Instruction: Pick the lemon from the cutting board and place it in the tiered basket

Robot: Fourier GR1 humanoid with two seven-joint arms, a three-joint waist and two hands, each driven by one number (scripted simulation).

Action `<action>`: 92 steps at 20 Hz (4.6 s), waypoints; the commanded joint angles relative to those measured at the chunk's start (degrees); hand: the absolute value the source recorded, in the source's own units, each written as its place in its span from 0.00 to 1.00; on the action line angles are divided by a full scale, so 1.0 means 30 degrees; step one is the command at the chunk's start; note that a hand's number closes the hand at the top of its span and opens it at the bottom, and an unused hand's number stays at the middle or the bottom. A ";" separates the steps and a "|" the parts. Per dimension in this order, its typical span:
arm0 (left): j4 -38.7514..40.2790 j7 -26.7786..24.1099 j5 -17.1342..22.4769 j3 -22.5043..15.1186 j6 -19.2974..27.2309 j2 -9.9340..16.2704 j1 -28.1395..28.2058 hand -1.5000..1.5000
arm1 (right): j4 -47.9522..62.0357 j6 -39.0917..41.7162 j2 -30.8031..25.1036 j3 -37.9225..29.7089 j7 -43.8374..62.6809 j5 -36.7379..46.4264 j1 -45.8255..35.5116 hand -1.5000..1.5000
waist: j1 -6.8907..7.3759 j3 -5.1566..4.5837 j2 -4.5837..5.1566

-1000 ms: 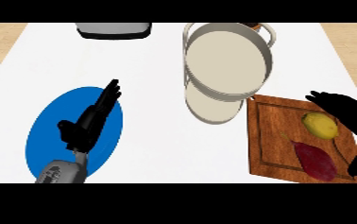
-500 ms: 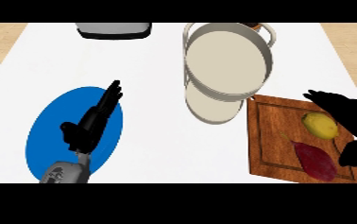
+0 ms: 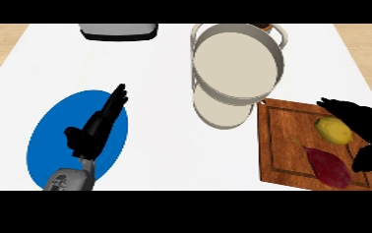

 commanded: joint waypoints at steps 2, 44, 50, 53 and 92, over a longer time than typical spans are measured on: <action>0.0546 -0.0462 -0.0905 -0.0055 0.0188 -0.0623 0.0138 0.50 | 0.0932 -0.1012 0.1527 -0.0095 -0.0081 0.1133 -0.0074 0.00 | -0.0022 0.0001 -0.0003; 0.1670 -0.0380 -0.0943 0.1377 -0.0691 -0.1223 -0.1188 0.50 | -1.1260 0.4542 0.3465 -1.0286 0.9338 -1.2074 -0.3877 1.00 | -0.0182 -0.0048 -0.0030; -0.0645 0.0039 -0.0884 0.0997 -0.1363 -0.0639 0.0937 0.50 | -1.2217 0.3966 0.4829 -0.8377 1.5986 -1.3271 -0.7881 1.00 | 0.0177 -0.0026 -0.0052; 0.0163 -0.0393 -0.1262 0.0890 -0.0866 -0.1194 0.0093 0.50 | -1.0399 0.3732 0.4746 -0.6682 1.8450 -1.2841 -1.1414 1.00 | 0.0238 -0.0035 -0.0004; -0.0178 0.0207 -0.1711 0.1066 -0.1096 -0.1473 0.0163 0.50 | 0.3549 -0.6509 1.2577 -0.4415 2.0002 -1.4764 -1.7562 0.00 | 0.0146 -0.0003 0.0004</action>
